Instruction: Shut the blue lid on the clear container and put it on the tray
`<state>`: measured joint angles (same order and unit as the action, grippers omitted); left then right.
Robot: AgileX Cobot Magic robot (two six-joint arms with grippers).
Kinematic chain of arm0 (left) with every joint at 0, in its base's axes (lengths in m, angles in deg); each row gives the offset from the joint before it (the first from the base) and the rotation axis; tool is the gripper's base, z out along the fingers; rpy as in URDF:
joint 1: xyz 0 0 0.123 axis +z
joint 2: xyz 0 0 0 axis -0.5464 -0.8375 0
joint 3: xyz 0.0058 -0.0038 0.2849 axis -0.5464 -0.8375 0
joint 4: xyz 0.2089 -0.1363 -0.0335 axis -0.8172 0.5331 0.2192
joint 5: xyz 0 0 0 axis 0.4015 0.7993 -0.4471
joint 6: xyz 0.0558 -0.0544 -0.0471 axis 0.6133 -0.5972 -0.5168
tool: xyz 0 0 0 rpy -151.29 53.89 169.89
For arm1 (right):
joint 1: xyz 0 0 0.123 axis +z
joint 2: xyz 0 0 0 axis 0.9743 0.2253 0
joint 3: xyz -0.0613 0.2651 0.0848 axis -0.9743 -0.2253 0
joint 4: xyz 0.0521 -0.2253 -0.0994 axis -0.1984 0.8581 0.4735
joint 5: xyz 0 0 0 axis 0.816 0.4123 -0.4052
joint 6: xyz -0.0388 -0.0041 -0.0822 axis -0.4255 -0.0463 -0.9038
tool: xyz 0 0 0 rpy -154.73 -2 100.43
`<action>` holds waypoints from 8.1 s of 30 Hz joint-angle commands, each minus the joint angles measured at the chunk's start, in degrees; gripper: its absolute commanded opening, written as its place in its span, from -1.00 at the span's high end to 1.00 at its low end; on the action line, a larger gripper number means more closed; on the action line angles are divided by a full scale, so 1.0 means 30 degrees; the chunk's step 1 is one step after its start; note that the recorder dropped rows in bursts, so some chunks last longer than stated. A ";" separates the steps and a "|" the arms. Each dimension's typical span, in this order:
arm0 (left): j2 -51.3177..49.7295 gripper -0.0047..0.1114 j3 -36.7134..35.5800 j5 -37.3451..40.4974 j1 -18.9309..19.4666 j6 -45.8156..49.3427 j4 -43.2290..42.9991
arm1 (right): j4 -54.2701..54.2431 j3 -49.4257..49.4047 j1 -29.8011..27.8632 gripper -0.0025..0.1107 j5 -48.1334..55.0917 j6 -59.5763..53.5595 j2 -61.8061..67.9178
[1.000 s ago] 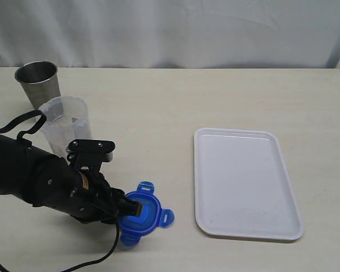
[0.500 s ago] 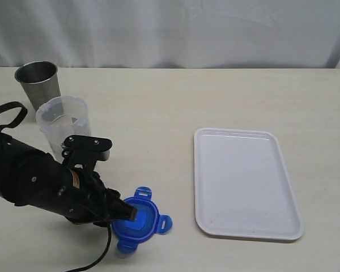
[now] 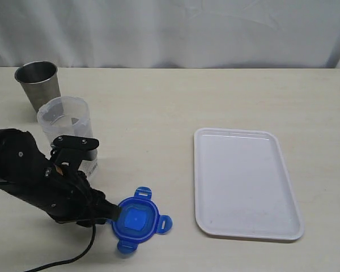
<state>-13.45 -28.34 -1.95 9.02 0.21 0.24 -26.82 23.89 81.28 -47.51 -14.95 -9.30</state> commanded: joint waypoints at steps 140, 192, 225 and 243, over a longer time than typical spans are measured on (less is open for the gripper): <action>1.0004 0.92 0.5283 -0.2183 0.0709 0.8267 -1.4843 | 0.0033 -0.0049 -0.0048 0.89 -0.0058 0.0029 -0.0071; 0.6791 0.92 0.4502 0.0780 0.0680 -0.2226 -2.7987 | 0.0033 -0.0049 -0.0048 0.89 -0.0058 0.0029 -0.0071; 0.7162 0.92 0.4502 0.1914 -0.0259 -0.1661 -2.7463 | 0.0033 -0.0049 -0.0048 0.89 -0.0058 0.0029 -0.0071; 0.8007 0.92 0.4502 0.2374 -0.0996 -0.1562 -2.8558 | 0.0033 -0.0049 -0.0048 0.89 -0.0058 0.0029 -0.0071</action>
<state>9.24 -14.69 4.73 6.99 -4.42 -85.21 -26.82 23.89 81.28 -47.51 -14.95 -9.30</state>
